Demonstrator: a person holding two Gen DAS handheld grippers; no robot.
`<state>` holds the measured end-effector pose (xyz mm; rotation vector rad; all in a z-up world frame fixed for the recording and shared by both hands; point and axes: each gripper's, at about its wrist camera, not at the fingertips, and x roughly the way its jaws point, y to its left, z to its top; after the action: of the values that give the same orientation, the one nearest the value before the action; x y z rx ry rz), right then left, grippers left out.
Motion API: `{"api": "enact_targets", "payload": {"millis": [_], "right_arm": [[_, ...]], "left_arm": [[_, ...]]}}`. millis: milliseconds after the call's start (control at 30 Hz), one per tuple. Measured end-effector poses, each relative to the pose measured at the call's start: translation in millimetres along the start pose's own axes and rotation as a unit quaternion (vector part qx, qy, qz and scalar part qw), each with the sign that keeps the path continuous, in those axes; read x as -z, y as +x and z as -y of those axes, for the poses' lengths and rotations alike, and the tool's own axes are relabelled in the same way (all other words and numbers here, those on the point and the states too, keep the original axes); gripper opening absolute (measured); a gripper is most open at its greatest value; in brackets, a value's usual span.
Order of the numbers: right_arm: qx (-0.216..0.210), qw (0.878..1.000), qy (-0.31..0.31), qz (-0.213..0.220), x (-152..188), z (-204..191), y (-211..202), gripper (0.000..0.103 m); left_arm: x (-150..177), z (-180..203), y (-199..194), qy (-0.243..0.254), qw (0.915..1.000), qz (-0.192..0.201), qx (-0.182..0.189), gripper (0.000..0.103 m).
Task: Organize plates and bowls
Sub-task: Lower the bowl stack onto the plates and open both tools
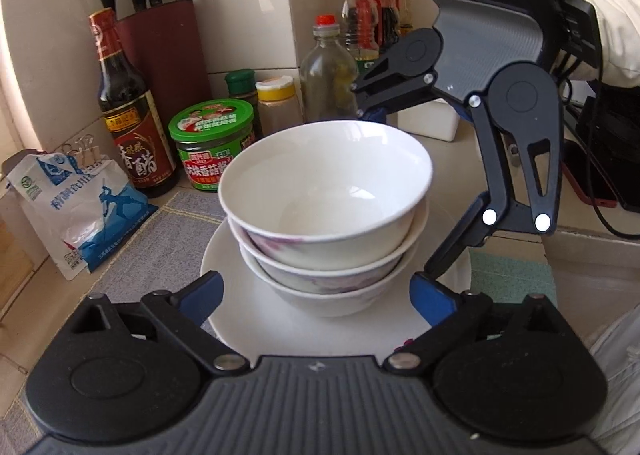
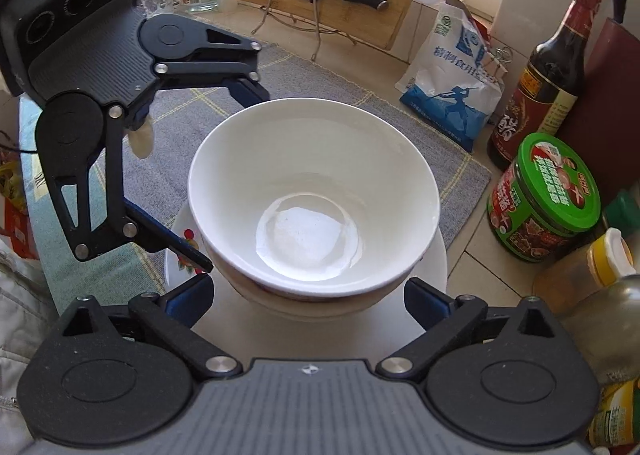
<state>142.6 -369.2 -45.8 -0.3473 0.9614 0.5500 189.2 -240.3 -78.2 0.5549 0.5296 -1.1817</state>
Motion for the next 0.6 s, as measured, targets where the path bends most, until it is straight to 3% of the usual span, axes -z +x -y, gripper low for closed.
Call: {"api": "enact_targets", "payload": {"millis": [167, 267, 467, 600], "right_arm": [[0.070, 0.995, 0.070, -0.012, -3, -26, -11, 0.103], [0.117, 0.982, 0.143, -0.026, -7, -43, -13, 0.103], [0.207, 0.934, 0.289, -0.021, -12, -81, -26, 0.103], [0.261, 0.897, 0.356, 0.001, -9, -112, -43, 0.103]], "left_arm": [[14, 7, -33, -0.033, 0.9964, 0.048, -0.061, 0.102], [21, 16, -53, -0.062, 0.9887, 0.074, -0.115, 0.102], [23, 31, -94, -0.111, 0.9766, 0.079, -0.167, 0.102], [20, 35, -117, -0.173, 0.9673, 0.036, -0.182, 0.102]]}}
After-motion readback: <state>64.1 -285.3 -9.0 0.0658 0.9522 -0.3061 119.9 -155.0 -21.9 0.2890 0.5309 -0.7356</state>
